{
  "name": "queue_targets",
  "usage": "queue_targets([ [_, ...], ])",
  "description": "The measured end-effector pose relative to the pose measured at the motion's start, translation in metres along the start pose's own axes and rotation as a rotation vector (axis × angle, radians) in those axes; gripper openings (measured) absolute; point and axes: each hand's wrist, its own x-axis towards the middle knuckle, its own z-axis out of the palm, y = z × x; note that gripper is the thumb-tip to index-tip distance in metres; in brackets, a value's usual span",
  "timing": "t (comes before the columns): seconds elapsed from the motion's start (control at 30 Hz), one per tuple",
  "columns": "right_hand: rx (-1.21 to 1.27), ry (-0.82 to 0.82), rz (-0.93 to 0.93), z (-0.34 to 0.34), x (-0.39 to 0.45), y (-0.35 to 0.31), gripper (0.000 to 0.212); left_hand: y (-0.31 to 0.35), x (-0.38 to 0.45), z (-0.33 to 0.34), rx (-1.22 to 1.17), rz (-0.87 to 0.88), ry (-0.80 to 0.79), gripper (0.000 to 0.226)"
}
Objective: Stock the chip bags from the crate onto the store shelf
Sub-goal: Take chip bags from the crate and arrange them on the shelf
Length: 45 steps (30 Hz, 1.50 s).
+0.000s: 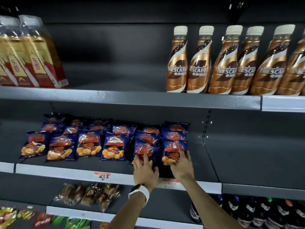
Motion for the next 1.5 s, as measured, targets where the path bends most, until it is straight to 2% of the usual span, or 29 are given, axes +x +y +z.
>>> queue_targets([
  [0.07,-0.086,0.024,-0.007,0.006,-0.004,-0.01,0.079,-0.006,0.006,0.0,0.009,0.016,-0.079,0.077],
  [0.3,-0.212,0.048,-0.162,0.026,-0.012,-0.031,0.074,-0.004,0.027,-0.008,0.086,0.015,-0.123,0.076],
  [0.57,-0.073,0.009,-0.173,0.028,-0.029,-0.025,0.061,-0.002,0.019,-0.012,0.134,0.05,-0.049,0.077],
  [0.7,-0.028,0.038,-0.204,0.021,-0.043,-0.014,0.039,0.01,0.006,-0.008,0.054,0.315,0.06,0.045],
  [0.77,-0.026,0.03,-0.199,0.013,-0.05,-0.004,0.038,0.021,-0.004,-0.005,-0.004,0.421,0.023,0.035],
  [0.83,-0.029,0.022,-0.203,0.001,-0.057,0.01,0.039,0.034,-0.015,-0.001,-0.053,0.446,-0.049,0.031],
  [0.97,-0.016,0.065,-0.162,-0.034,-0.076,0.049,0.035,0.069,-0.044,0.02,-0.122,0.553,-0.22,0.034],
  [1.07,0.007,0.137,-0.091,-0.075,-0.093,0.085,0.037,0.113,-0.075,0.042,-0.13,0.611,-0.285,0.032],
  [1.33,0.032,0.321,0.048,-0.218,-0.17,0.202,0.027,0.253,-0.202,0.109,-0.206,0.854,-0.427,0.032],
  [1.5,0.004,0.417,0.136,-0.3,-0.224,0.285,0.036,0.332,-0.295,0.151,-0.241,0.933,-0.501,0.036],
])
